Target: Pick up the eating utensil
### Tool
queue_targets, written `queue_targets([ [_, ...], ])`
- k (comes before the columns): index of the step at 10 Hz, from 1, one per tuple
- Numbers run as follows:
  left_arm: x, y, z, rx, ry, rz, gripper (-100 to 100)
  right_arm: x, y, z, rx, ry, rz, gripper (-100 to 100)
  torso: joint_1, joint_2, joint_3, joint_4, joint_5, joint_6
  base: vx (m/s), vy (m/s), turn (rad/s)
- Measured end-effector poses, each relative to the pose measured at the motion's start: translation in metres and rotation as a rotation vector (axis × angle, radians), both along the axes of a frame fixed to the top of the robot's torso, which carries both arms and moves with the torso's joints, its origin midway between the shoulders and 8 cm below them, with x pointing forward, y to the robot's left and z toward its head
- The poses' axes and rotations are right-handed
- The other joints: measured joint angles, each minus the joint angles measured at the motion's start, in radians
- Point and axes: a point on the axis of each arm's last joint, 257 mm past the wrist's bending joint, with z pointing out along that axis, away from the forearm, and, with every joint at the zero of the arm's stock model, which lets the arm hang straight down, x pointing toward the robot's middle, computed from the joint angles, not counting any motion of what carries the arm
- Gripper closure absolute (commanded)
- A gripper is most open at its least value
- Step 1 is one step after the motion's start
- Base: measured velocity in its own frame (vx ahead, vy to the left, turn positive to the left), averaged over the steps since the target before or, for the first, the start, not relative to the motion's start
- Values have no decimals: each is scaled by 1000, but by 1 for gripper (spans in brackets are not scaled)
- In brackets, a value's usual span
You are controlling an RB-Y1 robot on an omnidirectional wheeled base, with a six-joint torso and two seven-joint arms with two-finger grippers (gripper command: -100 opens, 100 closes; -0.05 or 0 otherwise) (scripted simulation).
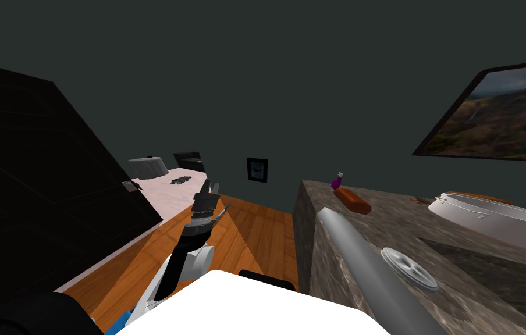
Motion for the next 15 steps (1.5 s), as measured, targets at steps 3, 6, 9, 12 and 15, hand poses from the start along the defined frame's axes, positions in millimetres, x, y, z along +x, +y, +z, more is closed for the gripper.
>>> queue_targets([
  [3, 0, 0, 0, 0, 0, 0, 0, 4, -1, 0, -3, -9, 2, 100, -2, -3, -3, -3, -2, 0, 0, 0, 0],
  [6, 0, 0, 0, 0, 0, 0, 0, 4, -1, 0, -4, -10, 3, 100, -3, -4, -3, -3, -3, 0, 7, -5, -57],
  [9, 0, 0, 0, 0, 0, 0, 0, 15, 11, 7, 6, 2, 53, 100, -5, -6, -5, -4, -4, 1, 42, -23, -215],
  [12, 0, 0, 0, 0, 0, 0, 0, 29, 18, 15, 5, 3, 95, 100, -4, -6, -5, -3, -3, 1, 30, -12, -146],
  [15, 0, 0, 0, 0, 0, 0, 0, 36, 22, 22, 2, 2, 121, 0, -4, -5, -4, -3, -4, 0, 14, -6, -45],
])
